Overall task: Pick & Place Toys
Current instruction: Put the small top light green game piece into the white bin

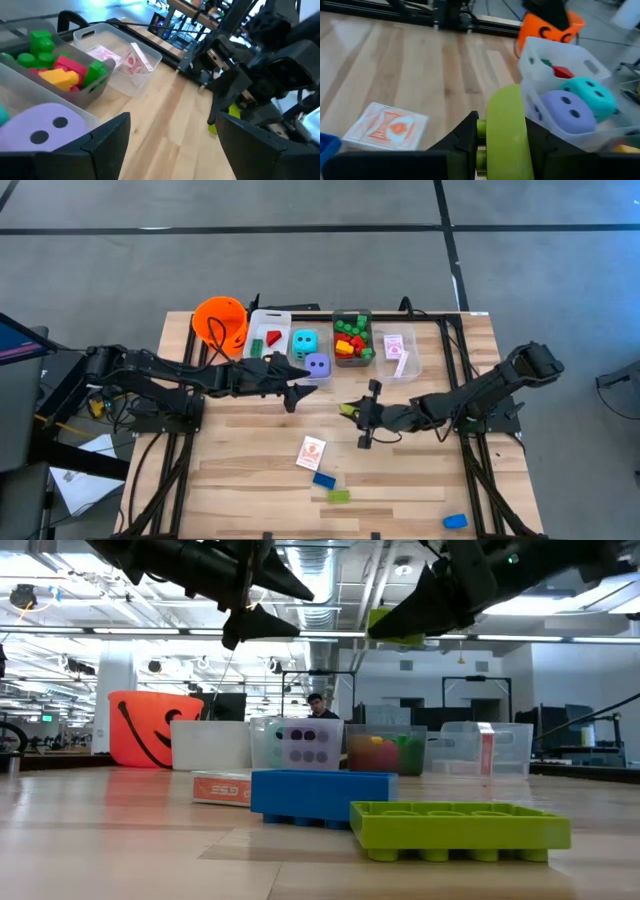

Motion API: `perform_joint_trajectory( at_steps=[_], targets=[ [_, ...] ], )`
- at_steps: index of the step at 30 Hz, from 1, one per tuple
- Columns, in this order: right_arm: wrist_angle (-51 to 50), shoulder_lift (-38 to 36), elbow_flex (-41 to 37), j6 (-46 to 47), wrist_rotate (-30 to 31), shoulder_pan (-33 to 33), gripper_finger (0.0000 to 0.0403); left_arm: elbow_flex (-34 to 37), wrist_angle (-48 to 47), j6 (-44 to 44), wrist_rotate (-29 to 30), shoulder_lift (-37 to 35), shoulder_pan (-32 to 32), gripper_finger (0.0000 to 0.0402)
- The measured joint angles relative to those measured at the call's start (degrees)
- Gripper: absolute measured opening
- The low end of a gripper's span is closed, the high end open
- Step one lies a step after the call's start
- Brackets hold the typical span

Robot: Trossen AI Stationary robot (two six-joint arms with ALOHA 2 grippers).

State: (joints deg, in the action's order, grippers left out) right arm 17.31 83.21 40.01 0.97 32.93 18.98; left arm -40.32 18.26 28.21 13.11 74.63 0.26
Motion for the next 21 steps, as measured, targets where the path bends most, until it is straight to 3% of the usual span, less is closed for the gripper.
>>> perform_joint_trajectory(
  at_steps=[7, 15, 21],
  targets=[
    [-1.3, 0.1, 0.9, -4.8, 3.2, -0.2, 0.0092, 0.0, 3.4, 4.4, 0.0, 1.1, -0.3, 0.0285],
    [-1.7, 0.4, 4.3, -11.8, 4.6, -0.8, 0.0092, 0.0, 9.0, 12.9, -10.7, 2.8, -0.3, 0.0285],
    [-1.7, 0.5, 5.2, -12.2, 4.6, -0.6, 0.0092, 0.0, 11.7, 13.9, -10.7, 3.1, -1.1, 0.0285]
  ],
)
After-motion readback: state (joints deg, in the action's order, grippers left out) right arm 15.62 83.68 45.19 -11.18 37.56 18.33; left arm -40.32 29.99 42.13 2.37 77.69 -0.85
